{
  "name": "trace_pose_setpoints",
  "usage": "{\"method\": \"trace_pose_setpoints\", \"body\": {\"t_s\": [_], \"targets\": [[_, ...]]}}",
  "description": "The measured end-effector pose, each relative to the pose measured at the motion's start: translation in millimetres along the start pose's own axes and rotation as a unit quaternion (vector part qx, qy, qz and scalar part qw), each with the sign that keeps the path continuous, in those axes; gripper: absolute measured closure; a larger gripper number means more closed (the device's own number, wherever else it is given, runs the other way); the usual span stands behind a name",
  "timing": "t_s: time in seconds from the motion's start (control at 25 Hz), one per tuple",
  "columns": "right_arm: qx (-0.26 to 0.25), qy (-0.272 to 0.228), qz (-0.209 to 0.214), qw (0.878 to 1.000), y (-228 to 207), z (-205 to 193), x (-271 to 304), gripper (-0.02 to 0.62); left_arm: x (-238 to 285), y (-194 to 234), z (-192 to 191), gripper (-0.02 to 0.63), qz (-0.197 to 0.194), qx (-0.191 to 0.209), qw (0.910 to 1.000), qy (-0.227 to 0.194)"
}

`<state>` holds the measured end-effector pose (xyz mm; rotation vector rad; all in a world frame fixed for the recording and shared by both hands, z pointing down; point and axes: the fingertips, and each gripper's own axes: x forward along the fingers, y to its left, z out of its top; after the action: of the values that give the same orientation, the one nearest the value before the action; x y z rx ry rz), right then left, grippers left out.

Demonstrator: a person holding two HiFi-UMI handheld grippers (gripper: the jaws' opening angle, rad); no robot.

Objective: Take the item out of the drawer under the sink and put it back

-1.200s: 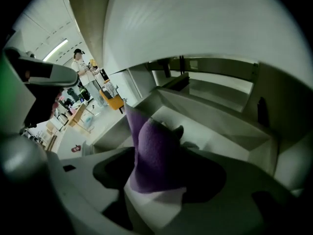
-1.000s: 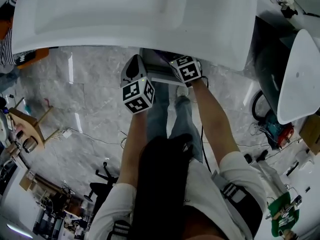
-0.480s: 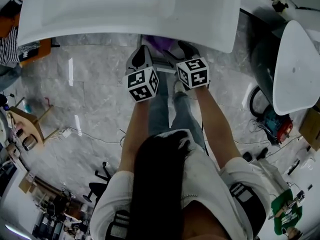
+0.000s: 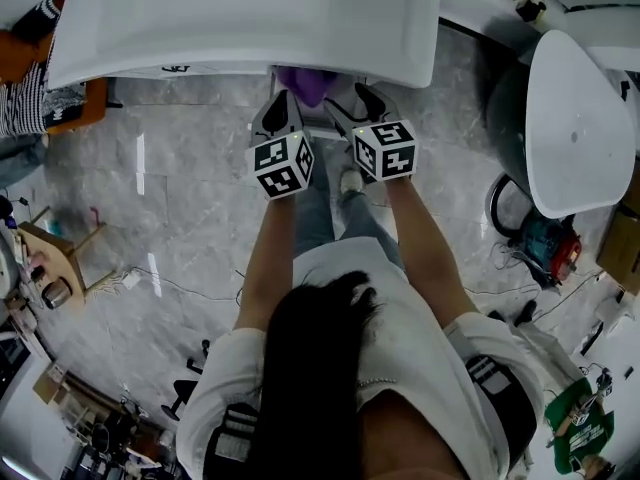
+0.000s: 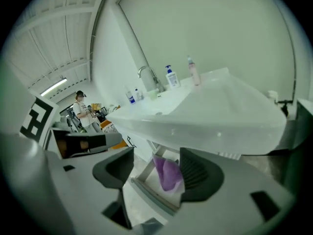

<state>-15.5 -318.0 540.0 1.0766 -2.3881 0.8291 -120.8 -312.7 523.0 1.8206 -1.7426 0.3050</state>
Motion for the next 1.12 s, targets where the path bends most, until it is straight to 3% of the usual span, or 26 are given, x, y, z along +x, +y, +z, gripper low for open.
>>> {"method": "trace_pose_setpoints", "body": {"t_s": [0.12,0.4,0.8,1.12], "targets": [[-0.009,-0.024,-0.004,1.000,8,17,-16,0.297,-13,-9,10,0.601,-0.006,0.004,0.9999,-0.014],[-0.039,-0.057,-0.033,0.997,19,44,-48,0.411,-42,-33,38,0.601,-0.026,0.028,0.9981,-0.048],[-0.067,-0.089,-0.077,0.991,27,69,-92,0.508,-73,-59,54,0.601,-0.041,0.039,0.9959,-0.071],[-0.091,-0.114,-0.081,0.986,43,78,-120,0.574,-96,-82,72,0.601,-0.057,0.054,0.9914,-0.105]]}}
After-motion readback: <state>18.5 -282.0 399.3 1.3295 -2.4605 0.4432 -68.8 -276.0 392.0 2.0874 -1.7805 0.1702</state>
